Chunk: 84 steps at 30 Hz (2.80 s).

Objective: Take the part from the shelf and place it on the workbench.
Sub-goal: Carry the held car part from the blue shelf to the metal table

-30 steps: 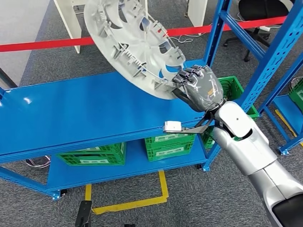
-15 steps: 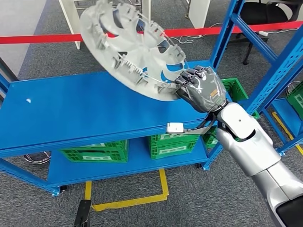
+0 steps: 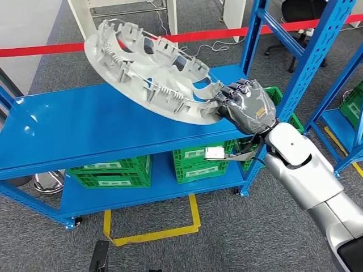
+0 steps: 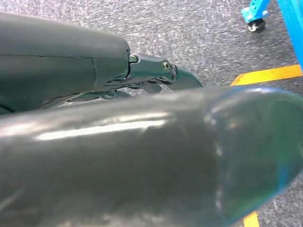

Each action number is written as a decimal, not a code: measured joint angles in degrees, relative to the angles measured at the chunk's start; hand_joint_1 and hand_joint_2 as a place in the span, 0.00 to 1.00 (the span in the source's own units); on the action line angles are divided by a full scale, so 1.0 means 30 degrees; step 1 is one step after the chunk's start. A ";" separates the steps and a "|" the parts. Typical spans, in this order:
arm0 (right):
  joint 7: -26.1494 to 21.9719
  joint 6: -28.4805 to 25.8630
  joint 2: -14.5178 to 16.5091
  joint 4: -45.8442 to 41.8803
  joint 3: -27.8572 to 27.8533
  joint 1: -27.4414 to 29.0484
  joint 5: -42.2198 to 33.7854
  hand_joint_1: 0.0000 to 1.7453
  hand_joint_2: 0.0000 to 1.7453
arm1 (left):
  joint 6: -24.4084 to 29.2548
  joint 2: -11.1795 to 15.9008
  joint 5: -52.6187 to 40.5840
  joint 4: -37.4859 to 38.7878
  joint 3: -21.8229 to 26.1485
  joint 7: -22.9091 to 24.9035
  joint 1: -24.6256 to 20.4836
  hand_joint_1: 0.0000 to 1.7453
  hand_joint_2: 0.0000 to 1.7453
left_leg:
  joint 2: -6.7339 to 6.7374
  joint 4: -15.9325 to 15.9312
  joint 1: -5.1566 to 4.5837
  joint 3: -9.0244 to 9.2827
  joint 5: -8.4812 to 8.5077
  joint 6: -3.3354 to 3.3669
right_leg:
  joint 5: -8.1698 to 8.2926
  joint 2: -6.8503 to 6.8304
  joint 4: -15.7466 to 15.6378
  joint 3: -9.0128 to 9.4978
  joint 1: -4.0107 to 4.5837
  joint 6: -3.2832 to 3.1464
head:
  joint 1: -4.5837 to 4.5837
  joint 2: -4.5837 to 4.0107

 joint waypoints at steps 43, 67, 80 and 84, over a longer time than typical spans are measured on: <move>0.0286 -0.0412 -0.0912 -0.0017 0.0563 0.0148 -0.0244 1.00 1.00 | 0.0361 0.0129 -0.0331 0.0014 0.0044 -0.0022 -0.0129 0.00 0.00 | 0.0151 -0.5703 -0.0400 0.3898 0.1689 0.1366 | 0.0406 -0.0056 0.0636 -0.1909 0.0094 0.0722 | 0.0126 0.0000; 0.0215 -0.0971 -0.1007 -0.0508 0.0483 0.0896 -0.0288 1.00 1.00 | 0.0235 0.0293 -0.0395 0.0029 0.0036 -0.0060 0.0075 0.00 0.00 | 0.0027 -0.2860 -0.0195 0.3161 0.1080 0.0639 | 0.0772 -0.0047 0.0013 -0.0869 0.0082 0.0256 | 0.0118 0.0000; -0.0164 -0.1040 -0.1164 -0.0495 0.0473 0.1098 -0.0240 1.00 1.00 | 0.0679 0.0273 -0.0191 0.0029 0.0058 -0.0353 0.0055 0.00 0.00 | -0.0058 -0.5478 -0.0411 0.2901 0.2318 0.1391 | -0.0892 0.0062 0.3903 -0.1917 -0.0010 0.0925 | 0.0239 0.0000; -0.0157 -0.1040 -0.1213 -0.0467 0.0415 0.1028 -0.0173 1.00 1.00 | 0.0714 0.0162 -0.0197 0.0029 0.0060 -0.0434 -0.0078 0.00 0.00 | -0.0468 -0.5213 -0.0326 0.2390 0.2622 0.1110 | -0.0402 0.1090 -0.0403 0.0924 -0.0008 0.0620 | 0.0215 0.0000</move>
